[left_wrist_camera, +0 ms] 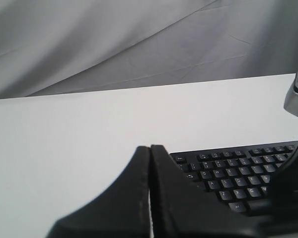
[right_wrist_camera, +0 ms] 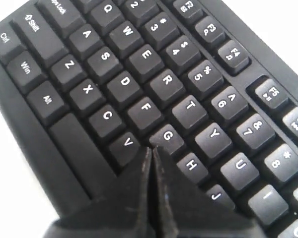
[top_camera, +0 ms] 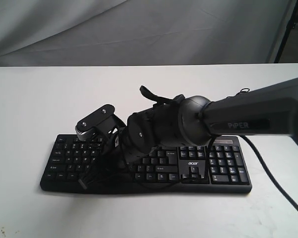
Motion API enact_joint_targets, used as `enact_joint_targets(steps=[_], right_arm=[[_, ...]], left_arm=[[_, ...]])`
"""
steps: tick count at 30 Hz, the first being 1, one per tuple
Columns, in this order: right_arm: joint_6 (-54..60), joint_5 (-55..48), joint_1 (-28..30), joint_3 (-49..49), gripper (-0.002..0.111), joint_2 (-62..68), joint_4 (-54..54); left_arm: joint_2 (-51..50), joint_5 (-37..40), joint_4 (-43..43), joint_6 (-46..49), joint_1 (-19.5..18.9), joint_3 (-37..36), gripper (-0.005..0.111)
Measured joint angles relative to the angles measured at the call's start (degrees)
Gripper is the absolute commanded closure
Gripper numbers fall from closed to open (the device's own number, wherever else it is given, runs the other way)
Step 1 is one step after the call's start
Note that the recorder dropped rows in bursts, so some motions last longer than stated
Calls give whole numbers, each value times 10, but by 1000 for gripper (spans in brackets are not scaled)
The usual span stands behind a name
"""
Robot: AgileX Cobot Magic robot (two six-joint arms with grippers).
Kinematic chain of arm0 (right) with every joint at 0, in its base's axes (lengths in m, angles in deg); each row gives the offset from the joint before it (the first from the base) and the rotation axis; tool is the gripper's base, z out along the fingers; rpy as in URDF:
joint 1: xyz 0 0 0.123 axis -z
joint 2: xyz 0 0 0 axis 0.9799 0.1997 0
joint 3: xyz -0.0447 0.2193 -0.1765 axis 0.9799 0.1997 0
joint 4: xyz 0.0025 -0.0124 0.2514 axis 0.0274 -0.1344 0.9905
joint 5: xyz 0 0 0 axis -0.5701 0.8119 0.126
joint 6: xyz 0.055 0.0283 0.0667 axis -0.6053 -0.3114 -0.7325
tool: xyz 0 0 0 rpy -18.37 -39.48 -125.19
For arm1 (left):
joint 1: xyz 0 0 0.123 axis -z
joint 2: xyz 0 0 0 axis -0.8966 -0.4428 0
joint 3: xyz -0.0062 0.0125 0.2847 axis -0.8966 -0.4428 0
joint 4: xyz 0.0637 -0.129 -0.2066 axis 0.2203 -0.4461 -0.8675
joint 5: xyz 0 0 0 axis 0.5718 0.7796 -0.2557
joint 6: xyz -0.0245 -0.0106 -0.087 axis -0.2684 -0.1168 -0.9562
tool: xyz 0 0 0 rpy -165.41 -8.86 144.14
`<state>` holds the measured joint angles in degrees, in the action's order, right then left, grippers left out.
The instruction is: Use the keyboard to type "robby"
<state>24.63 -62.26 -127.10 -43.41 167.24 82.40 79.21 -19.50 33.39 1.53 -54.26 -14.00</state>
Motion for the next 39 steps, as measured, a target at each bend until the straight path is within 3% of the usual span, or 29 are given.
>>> enact_joint_targets(steps=[14, 39], right_arm=[[-8, -31, 30, -14, 108, -70, -3], [-8, -36, 37, -53, 108, 2, -22]], left_arm=[[0, 0, 0, 0, 0, 0, 107], [0, 0, 0, 0, 0, 0, 107]])
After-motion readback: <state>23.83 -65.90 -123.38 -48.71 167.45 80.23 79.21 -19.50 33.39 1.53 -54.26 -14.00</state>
